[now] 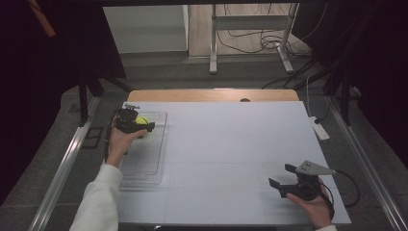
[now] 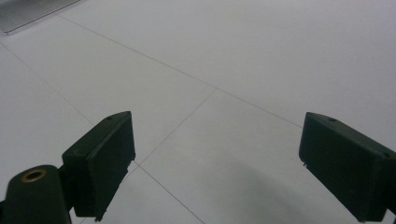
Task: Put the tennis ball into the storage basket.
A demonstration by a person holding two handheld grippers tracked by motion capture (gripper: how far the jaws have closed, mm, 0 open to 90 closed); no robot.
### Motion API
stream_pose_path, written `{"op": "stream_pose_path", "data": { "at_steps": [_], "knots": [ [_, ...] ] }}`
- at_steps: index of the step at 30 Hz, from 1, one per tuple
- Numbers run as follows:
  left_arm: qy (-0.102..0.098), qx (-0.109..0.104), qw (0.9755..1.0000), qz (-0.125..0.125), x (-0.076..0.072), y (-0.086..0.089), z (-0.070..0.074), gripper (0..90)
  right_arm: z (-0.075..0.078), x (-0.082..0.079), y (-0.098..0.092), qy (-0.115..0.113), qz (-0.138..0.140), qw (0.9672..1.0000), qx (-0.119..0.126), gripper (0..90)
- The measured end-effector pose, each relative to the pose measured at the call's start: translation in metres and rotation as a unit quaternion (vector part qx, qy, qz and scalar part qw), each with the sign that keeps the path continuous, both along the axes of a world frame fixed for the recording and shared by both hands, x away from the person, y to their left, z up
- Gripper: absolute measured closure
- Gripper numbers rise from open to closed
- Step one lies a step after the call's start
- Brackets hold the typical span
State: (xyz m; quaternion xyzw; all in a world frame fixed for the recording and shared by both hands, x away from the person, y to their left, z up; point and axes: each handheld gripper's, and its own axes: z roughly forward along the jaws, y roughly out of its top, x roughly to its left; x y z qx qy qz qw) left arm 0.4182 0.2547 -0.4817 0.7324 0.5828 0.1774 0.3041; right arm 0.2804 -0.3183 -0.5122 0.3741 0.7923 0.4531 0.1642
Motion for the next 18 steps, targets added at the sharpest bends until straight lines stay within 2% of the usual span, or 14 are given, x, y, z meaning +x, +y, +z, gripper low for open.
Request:
{"op": "stream_pose_path", "data": {
  "at_steps": [4,11,18],
  "knots": [
    [-0.014,-0.014,0.9997,-0.012,-0.007,-0.001,0.003,10.1,0.0,0.001,0.0,0.001,0.001,1.0,-0.001,10.9],
    [-0.026,-0.024,0.9988,-0.033,-0.015,-0.001,0.008,10.5,0.0,0.002,0.0,0.0,0.004,1.0,0.002,10.8],
    [-0.039,-0.046,0.9968,-0.053,-0.027,-0.002,0.017,11.0,-0.001,0.003,0.0,0.001,0.004,1.0,0.002,10.9]
  ]
}}
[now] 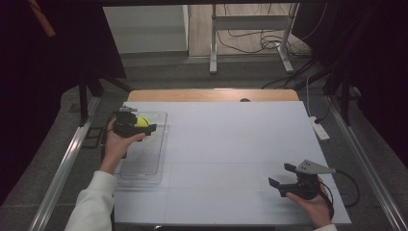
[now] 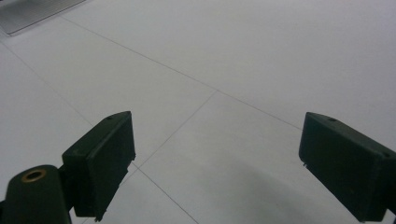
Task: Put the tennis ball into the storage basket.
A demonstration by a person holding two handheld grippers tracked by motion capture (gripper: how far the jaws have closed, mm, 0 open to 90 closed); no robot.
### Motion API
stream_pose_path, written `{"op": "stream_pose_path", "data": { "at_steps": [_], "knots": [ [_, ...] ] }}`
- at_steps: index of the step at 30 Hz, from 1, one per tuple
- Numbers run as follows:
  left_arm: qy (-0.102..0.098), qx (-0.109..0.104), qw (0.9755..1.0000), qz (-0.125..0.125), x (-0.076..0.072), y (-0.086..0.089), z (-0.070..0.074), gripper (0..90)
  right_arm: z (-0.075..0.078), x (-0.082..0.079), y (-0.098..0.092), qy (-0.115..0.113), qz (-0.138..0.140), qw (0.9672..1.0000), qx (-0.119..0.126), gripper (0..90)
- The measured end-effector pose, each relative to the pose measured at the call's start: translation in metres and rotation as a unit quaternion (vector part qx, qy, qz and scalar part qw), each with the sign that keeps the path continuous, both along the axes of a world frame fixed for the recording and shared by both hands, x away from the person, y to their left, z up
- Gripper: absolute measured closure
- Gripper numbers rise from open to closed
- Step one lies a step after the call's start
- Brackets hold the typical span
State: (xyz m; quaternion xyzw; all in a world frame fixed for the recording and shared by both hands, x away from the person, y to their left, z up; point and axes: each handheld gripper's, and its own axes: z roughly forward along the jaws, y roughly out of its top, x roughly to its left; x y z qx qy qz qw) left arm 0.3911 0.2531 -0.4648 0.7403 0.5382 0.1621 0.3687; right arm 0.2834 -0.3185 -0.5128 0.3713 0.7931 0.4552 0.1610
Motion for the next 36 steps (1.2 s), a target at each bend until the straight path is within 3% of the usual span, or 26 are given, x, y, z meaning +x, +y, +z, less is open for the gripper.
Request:
{"op": "stream_pose_path", "data": {
  "at_steps": [13,16,19,27,36],
  "knots": [
    [-0.028,-0.022,0.9987,-0.037,-0.021,-0.007,0.012,11.4,0.0,0.0,-0.001,0.002,0.001,1.0,0.004,10.9],
    [-0.038,-0.005,0.9983,-0.044,-0.029,-0.012,0.013,11.8,-0.001,0.0,-0.001,0.002,0.003,1.0,0.004,10.9],
    [-0.039,-0.011,0.9979,-0.051,-0.032,-0.014,0.013,11.8,-0.001,0.0,-0.001,0.003,0.002,1.0,0.005,10.9],
    [-0.049,-0.032,0.9954,-0.076,-0.051,-0.021,0.014,11.8,-0.001,0.0,0.0,0.004,0.003,1.0,0.003,10.9],
    [-0.06,-0.037,0.9919,-0.105,-0.073,-0.031,0.01,11.7,0.0,-0.004,-0.004,0.002,-0.004,1.0,0.004,10.8]
  ]
}}
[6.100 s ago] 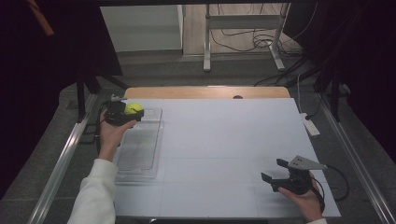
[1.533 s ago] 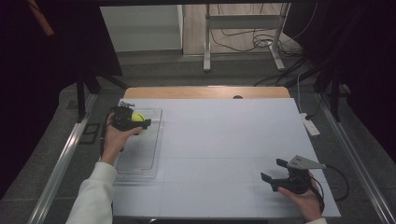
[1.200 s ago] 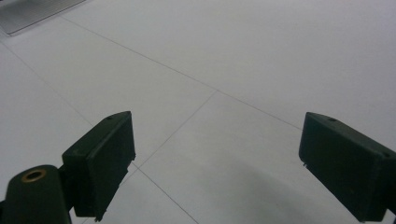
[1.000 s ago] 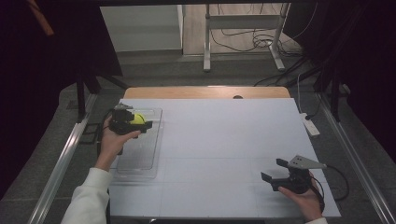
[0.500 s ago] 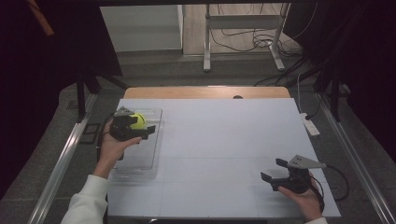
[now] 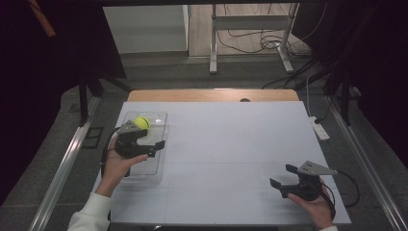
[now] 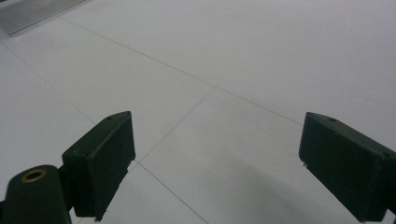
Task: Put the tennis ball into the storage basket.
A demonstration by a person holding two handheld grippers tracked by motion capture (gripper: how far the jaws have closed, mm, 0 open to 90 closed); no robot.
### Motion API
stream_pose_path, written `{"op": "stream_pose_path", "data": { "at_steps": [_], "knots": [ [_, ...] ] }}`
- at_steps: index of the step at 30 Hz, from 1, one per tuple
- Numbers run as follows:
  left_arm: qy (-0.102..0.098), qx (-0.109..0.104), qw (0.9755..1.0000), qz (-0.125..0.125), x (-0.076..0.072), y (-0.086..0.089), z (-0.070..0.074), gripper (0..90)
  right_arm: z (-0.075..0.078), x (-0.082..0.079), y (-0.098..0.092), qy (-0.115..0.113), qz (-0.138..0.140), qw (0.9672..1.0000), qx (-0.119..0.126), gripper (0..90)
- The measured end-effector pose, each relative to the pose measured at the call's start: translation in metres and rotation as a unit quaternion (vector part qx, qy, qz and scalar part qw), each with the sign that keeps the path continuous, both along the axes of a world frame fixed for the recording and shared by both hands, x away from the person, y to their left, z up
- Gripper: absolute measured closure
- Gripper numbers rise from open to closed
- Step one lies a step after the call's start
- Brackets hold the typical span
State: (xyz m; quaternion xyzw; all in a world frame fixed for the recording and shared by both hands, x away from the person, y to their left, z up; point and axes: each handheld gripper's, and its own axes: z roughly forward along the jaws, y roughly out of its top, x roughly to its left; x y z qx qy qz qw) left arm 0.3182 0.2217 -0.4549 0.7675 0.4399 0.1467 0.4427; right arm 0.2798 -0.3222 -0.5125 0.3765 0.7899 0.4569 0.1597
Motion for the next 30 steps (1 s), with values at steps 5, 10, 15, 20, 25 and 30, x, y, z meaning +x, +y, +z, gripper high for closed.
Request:
{"op": "stream_pose_path", "data": {
  "at_steps": [5,10,15,20,25,30],
  "knots": [
    [-0.006,-0.006,0.9999,-0.011,-0.014,-0.005,-0.006,11.8,0.0,-0.001,0.001,0.0,0.0,1.0,0.0,10.8],
    [-0.011,-0.009,0.9997,-0.018,-0.024,-0.007,-0.01,11.8,0.001,-0.002,0.0,0.0,-0.003,1.0,0.001,10.8],
    [-0.011,-0.012,0.9996,-0.022,-0.036,-0.007,-0.018,11.8,0.001,-0.002,-0.001,-0.001,-0.004,1.0,0.003,10.8],
    [-0.005,-0.018,0.9994,-0.028,-0.049,-0.004,-0.028,11.8,0.001,-0.002,0.0,-0.001,-0.003,1.0,0.003,10.8],
    [-0.009,-0.015,0.9994,-0.028,-0.055,-0.002,-0.033,11.8,0.001,-0.002,0.0,-0.002,-0.001,1.0,0.003,10.8],
    [-0.014,-0.018,0.9993,-0.03,-0.057,-0.001,-0.033,11.8,0.002,-0.002,-0.001,-0.002,-0.003,1.0,0.003,10.8]
  ]
}}
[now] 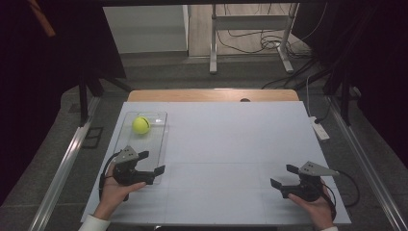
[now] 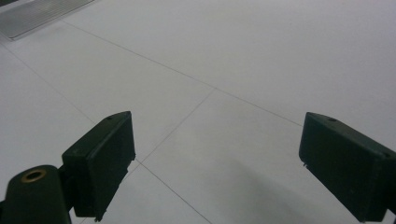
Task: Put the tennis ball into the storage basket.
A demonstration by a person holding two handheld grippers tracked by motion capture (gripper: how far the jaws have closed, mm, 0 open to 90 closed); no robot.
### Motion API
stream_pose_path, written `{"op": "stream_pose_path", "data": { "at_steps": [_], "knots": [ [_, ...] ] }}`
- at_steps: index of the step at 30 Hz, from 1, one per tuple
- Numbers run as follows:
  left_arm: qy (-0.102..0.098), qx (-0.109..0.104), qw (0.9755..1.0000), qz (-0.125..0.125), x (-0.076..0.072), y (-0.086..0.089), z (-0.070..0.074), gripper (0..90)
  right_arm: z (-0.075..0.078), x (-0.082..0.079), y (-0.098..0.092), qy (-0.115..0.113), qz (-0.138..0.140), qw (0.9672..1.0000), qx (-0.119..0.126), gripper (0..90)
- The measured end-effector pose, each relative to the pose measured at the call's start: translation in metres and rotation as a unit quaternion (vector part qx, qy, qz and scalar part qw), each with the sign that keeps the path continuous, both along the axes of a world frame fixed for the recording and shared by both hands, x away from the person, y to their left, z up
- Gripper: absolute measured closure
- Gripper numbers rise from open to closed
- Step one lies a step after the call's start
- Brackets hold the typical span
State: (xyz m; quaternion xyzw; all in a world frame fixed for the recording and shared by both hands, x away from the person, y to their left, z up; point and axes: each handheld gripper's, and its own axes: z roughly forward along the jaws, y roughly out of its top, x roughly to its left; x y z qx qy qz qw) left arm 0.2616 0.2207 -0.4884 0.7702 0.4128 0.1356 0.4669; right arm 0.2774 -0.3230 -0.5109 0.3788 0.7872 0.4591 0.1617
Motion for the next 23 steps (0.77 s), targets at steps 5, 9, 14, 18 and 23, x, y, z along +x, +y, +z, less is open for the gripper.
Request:
{"op": "stream_pose_path", "data": {
  "at_steps": [5,9,14,18,23],
  "knots": [
    [-0.001,0.0,1.0,0.0,-0.0003,0.0007,0.0004,11.8,0.0002,-0.0005,-0.0002,-0.001,0.001,1.0,0.001,10.8],
    [-0.002,0.002,1.0,-0.001,0.0003,0.0015,0.0004,11.8,0.0006,-0.0008,-0.0012,-0.002,0.001,1.0,0.002,10.8],
    [-0.005,0.005,1.0,-0.002,-0.0003,0.0026,0.0005,11.8,0.0,0.0,-0.0016,-0.001,0.001,1.0,0.003,10.8],
    [-0.007,0.002,1.0,-0.003,-0.001,0.0031,0.0018,11.8,-0.0003,0.0012,-0.0012,-0.001,0.002,1.0,0.003,10.8],
    [-0.005,0.001,1.0,-0.003,0.0001,0.0014,0.0009,11.7,-0.0008,0.0029,-0.0019,0.001,0.002,0.9999,0.01,10.7]
  ]
}}
